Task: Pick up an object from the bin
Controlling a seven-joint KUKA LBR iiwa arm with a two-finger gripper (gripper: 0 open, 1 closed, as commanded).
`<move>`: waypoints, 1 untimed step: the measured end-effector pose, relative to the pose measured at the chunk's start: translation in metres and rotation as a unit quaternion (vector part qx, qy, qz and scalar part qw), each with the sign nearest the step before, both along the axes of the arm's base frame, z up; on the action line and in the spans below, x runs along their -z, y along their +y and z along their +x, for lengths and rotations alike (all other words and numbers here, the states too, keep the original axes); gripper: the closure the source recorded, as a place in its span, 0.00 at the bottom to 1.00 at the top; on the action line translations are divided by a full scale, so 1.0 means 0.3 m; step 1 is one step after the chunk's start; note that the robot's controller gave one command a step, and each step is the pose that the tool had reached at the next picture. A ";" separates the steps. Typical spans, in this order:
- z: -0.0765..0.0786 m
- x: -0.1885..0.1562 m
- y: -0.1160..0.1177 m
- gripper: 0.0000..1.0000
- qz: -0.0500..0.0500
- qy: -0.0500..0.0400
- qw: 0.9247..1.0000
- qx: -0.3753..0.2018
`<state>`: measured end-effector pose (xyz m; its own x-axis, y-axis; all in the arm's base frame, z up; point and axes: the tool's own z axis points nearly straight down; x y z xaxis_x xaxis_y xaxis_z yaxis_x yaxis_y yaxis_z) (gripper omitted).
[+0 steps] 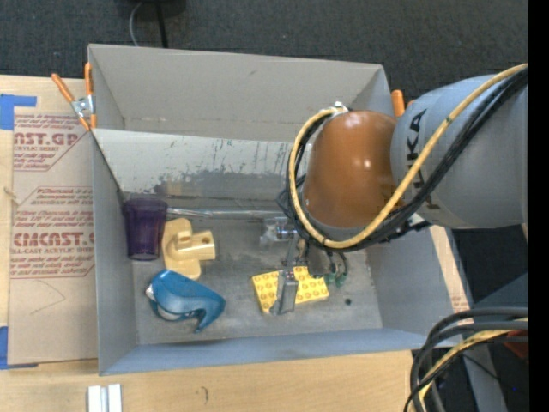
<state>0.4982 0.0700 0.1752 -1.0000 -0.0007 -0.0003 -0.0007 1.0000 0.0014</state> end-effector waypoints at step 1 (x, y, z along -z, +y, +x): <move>0.008 0.155 -0.078 0.00 0.000 -0.002 1.000 -0.023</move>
Offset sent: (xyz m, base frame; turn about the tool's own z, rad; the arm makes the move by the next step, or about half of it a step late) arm 0.0062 -0.0356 -0.0813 0.1217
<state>0.5004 0.0465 0.1286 -0.9989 -0.0457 -0.0049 -0.0458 0.9990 0.0016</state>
